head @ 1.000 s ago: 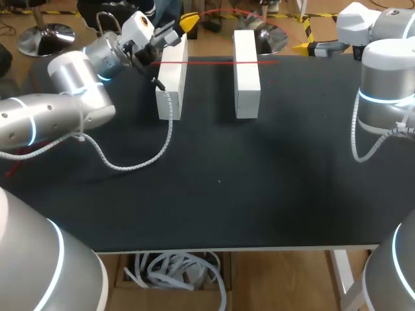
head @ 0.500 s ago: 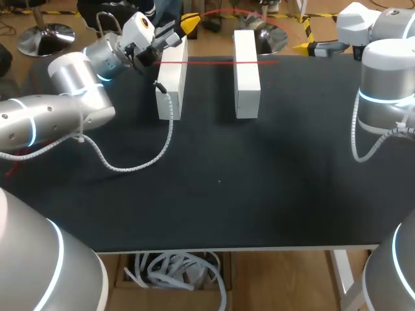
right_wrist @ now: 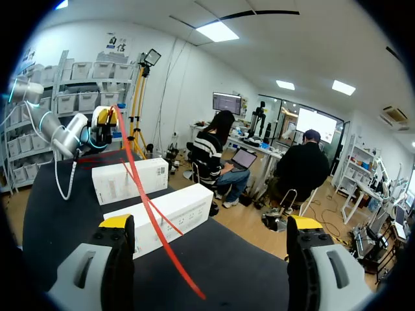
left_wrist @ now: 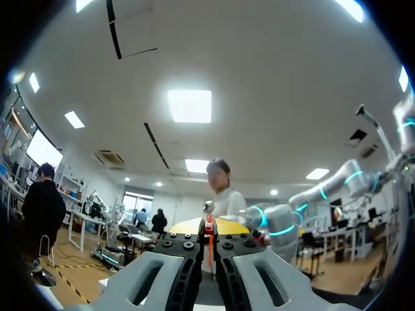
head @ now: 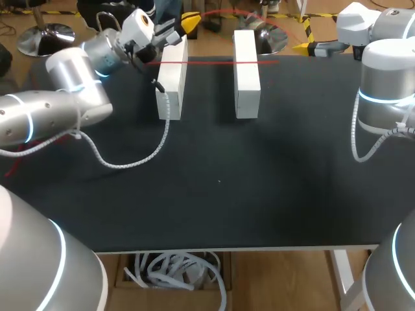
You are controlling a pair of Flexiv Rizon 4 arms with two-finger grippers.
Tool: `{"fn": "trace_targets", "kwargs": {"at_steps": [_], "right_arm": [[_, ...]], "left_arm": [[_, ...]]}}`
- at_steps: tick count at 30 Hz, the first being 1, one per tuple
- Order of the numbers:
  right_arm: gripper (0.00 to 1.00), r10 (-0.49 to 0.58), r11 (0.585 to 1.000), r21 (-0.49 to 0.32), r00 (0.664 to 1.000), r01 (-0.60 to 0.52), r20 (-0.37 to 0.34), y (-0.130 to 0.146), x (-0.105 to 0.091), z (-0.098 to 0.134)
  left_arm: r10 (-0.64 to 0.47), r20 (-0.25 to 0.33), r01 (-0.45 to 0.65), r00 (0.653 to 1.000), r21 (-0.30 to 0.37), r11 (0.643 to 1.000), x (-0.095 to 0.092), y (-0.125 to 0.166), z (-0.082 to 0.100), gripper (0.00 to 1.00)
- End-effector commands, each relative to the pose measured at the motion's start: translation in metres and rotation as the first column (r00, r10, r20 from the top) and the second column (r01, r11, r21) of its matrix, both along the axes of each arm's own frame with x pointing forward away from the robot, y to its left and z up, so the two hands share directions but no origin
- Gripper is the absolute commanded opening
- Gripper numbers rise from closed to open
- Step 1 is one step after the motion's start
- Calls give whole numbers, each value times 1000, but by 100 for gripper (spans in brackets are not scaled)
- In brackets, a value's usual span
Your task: Grab the tape and strap the tape.
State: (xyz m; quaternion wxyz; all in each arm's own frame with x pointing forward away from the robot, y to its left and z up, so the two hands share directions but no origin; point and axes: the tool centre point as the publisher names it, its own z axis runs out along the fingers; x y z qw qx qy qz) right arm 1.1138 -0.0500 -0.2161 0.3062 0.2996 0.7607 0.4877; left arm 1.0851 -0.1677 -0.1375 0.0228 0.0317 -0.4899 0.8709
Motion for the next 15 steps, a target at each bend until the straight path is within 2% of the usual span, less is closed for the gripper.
{"fn": "trace_targets", "kwargs": {"at_steps": [1,5,9,12,15], "right_arm": [[100,0,1000,0,1000,0,0,0,0,0],[100,0,1000,0,1000,0,0,0,0,0],[100,-86,994,63,994,91,-73,0,-1,6],[100,-183,976,94,971,199,-157,1,-10,10],[100,-233,922,232,922,310,-309,5,-21,11]], "left_arm": [[7,-4,-7,1000,4,1000,-3,0,2,0],[7,-4,-7,1000,4,1000,-3,0,2,0],[7,-4,-7,1000,4,1000,-3,0,2,0],[7,-4,-7,1000,4,1000,-3,0,2,0],[7,-4,-7,1000,4,1000,-3,0,2,0]]}}
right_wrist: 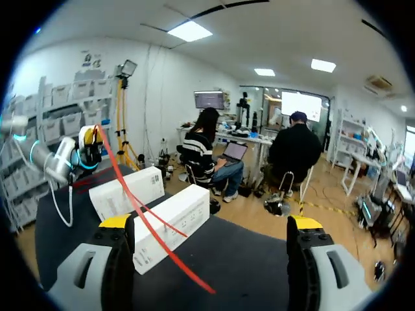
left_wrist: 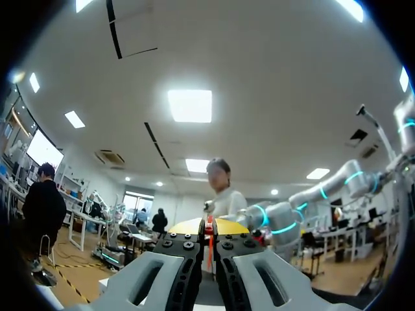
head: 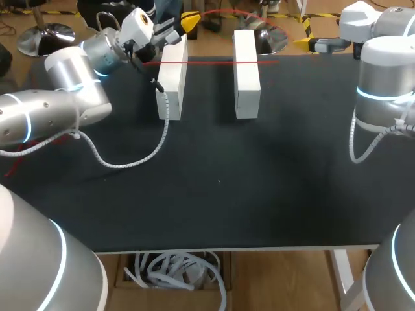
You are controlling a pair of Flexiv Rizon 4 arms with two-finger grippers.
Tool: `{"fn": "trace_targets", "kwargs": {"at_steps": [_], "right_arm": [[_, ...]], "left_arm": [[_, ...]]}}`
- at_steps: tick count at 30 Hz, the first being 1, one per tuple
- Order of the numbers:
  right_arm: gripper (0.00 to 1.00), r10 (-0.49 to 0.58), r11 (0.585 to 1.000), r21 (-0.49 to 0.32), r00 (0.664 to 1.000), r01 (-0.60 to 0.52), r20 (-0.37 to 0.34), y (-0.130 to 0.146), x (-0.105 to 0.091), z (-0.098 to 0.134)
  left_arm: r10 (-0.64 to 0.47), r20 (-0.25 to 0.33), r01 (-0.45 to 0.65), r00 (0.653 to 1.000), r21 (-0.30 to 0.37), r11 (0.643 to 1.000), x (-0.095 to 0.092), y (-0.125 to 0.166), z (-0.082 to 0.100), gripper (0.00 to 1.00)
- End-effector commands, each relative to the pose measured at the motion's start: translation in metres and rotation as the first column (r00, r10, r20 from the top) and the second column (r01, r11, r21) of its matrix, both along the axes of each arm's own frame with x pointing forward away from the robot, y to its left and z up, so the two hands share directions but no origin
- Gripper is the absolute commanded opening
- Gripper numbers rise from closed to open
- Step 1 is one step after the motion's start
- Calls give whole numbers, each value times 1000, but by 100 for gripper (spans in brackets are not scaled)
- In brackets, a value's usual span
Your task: Grab the tape and strap the tape.
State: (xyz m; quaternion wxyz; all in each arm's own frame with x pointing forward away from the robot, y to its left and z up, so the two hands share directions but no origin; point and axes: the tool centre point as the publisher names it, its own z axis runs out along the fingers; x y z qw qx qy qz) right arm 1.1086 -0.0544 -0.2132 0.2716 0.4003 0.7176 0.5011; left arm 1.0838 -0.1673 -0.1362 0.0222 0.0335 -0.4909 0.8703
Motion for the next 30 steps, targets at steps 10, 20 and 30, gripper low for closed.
{"fn": "trace_targets", "kwargs": {"at_steps": [10,20,30], "right_arm": [[100,-154,875,357,888,326,-434,17,-43,14],[100,-173,799,486,909,355,-380,24,-56,38],[100,-173,799,486,909,355,-380,24,-56,38]], "left_arm": [[4,-2,-4,1000,2,1000,-1,0,1,0],[4,-2,-4,1000,2,1000,-1,0,1,0],[4,-2,-4,1000,2,1000,-1,0,1,0]]}}
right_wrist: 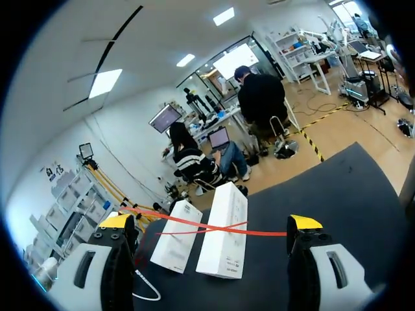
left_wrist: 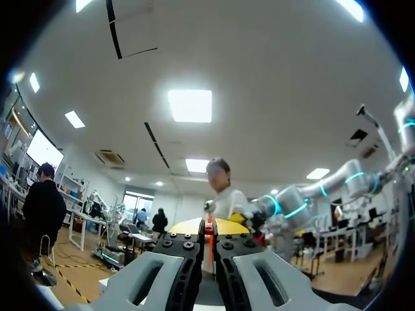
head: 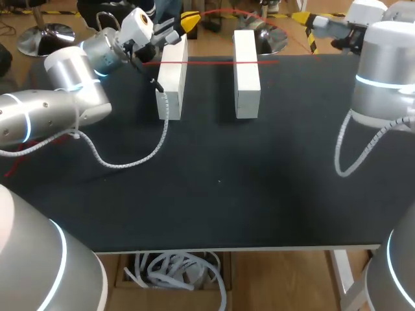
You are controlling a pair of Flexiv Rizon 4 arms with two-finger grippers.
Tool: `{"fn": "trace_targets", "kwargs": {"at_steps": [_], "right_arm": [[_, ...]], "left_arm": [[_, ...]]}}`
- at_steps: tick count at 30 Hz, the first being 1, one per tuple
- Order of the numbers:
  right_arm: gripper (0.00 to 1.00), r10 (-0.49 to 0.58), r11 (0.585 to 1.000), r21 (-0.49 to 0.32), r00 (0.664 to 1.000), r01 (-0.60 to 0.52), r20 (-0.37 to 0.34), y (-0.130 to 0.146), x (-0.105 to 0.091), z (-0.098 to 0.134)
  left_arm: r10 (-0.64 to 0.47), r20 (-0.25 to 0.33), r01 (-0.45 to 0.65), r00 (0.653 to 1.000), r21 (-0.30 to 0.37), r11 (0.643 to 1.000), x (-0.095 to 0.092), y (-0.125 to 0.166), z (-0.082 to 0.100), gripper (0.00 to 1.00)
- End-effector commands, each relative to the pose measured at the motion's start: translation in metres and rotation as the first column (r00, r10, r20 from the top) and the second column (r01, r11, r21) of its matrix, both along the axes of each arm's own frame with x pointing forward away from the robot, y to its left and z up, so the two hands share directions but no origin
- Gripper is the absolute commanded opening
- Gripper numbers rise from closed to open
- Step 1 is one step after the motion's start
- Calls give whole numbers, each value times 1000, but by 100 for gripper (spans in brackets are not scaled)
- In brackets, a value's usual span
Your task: Grab the tape and strap the tape.
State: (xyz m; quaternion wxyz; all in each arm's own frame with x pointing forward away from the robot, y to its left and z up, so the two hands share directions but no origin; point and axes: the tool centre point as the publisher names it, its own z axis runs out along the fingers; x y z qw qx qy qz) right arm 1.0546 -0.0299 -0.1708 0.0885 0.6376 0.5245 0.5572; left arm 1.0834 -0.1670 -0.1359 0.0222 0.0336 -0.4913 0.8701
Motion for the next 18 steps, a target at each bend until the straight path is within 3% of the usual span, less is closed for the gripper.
{"fn": "trace_targets", "kwargs": {"at_steps": [1,2,3,5,6,7,8,11,14,18], "right_arm": [[100,-13,1000,13,999,12,30,-1,-2,-4],[100,-13,1000,13,999,12,30,-1,-2,-4],[100,-104,988,115,995,103,2,-1,-1,-6],[100,-264,935,228,963,270,-59,0,1,-9],[100,-388,843,342,909,416,-149,-2,-1,-12],[100,-494,711,453,840,538,-222,-3,-2,-13],[100,-513,712,460,840,531,-177,-1,-3,-10],[100,-501,685,502,842,527,-200,8,-5,-8],[100,-537,583,582,806,568,-249,7,-7,-12],[100,-552,498,690,806,525,-215,4,-2,-8]], "left_arm": [[4,-2,-4,1000,1,1000,-1,0,1,0],[4,-2,-4,1000,1,1000,-1,0,1,0],[4,-2,-4,1000,1,1000,-1,0,1,0],[4,-2,-4,1000,1,1000,-1,0,1,0],[4,-2,-4,1000,1,1000,-1,0,1,0],[4,-2,-4,1000,1,1000,-1,0,1,0],[4,-2,-4,1000,1,1000,-1,0,1,0],[4,-2,-4,1000,1,1000,-1,0,1,0],[4,-2,-4,1000,1,1000,-1,0,1,0],[4,-2,-4,1000,1,1000,-1,0,1,0]]}}
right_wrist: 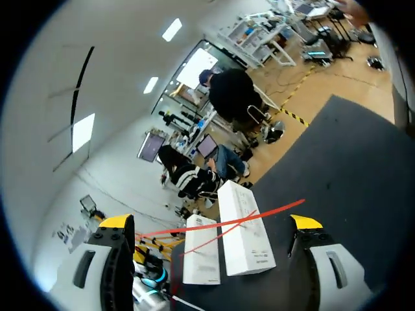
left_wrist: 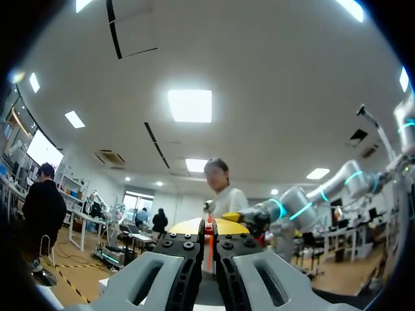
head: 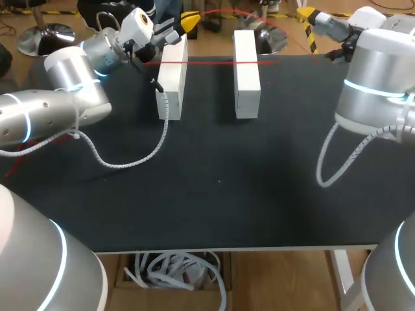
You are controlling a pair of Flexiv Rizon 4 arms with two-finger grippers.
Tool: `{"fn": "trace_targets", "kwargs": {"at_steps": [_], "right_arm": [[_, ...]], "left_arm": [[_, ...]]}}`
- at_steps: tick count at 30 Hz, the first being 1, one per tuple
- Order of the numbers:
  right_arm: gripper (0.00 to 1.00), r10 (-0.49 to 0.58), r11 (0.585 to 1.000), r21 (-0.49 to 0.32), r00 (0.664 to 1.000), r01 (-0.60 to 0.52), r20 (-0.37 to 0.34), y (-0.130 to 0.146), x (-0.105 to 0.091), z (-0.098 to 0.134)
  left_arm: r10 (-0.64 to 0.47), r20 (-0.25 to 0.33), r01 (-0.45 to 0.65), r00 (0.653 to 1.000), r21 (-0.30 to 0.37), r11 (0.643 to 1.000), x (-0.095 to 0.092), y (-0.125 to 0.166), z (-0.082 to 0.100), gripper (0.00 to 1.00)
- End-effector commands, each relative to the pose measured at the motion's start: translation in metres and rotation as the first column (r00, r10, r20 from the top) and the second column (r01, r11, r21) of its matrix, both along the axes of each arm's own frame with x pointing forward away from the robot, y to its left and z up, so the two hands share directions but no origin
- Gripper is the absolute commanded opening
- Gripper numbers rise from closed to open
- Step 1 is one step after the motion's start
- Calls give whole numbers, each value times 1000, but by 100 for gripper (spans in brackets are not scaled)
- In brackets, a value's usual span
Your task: Grab the tape and strap the tape.
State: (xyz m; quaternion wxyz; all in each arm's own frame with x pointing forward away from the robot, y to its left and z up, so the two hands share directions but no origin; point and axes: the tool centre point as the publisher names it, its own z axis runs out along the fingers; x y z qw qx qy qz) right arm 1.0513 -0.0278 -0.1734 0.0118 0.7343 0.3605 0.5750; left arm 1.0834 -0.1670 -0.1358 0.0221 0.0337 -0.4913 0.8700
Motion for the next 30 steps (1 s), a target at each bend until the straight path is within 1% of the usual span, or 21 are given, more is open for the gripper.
{"fn": "trace_targets", "kwargs": {"at_steps": [1,2,3,4,5,8,9,10,11,13,16,17,18,19,20,21,23,24,27,30], "right_arm": [[100,-483,783,464,875,415,33,2,2,-5],[100,-487,778,481,871,404,57,2,2,-4],[100,-490,776,485,870,403,61,3,2,-4],[100,-491,775,496,867,392,81,3,2,-5],[100,-504,763,522,856,381,113,3,2,-6],[100,-503,767,554,839,323,207,3,5,-10],[100,-496,777,550,836,307,235,3,7,-10],[100,-494,777,554,835,300,241,4,8,-11],[100,-503,774,558,826,300,253,5,9,-12],[100,-518,766,565,814,306,263,6,10,-18],[100,-517,760,579,816,296,261,7,11,-23],[100,-533,751,586,804,305,264,8,12,-24],[100,-537,752,584,799,306,272,8,12,-24],[100,-526,752,587,808,298,264,9,13,-25],[100,-546,738,600,795,309,263,9,14,-26],[100,-547,737,602,795,308,264,9,15,-27],[100,-576,710,625,778,324,251,9,17,-28],[100,-583,708,622,774,335,247,9,17,-28],[100,-628,683,627,740,374,243,6,20,-28],[100,-650,668,628,724,398,232,4,22,-27]], "left_arm": [[4,-1,-4,1000,1,1000,-1,0,1,0],[4,-1,-4,1000,1,1000,-1,0,1,0],[4,-1,-4,1000,1,1000,-1,0,1,0],[4,-1,-4,1000,1,1000,-1,0,1,0],[4,-1,-4,1000,1,1000,-1,0,1,0],[4,-1,-4,1000,1,1000,-1,0,1,0],[4,-1,-4,1000,1,1000,-1,0,1,0],[4,-1,-4,1000,1,1000,-1,0,1,0],[4,-1,-4,1000,1,1000,-1,0,1,0],[4,-1,-4,1000,1,1000,-1,0,1,0],[4,-1,-4,1000,1,1000,-1,0,1,0],[4,-1,-4,1000,1,1000,-1,0,1,0],[4,-1,-4,1000,1,1000,-1,0,1,0],[4,-1,-4,1000,1,1000,-1,0,1,0],[4,-1,-4,1000,1,1000,-1,0,1,0],[4,-1,-4,1000,1,1000,-1,0,1,0],[4,-1,-4,1000,1,1000,-1,0,1,0],[4,-1,-4,1000,1,1000,-1,0,1,0],[4,-1,-4,1000,1,1000,-1,0,1,0],[4,-1,-4,1000,1,1000,-1,0,1,0]]}}
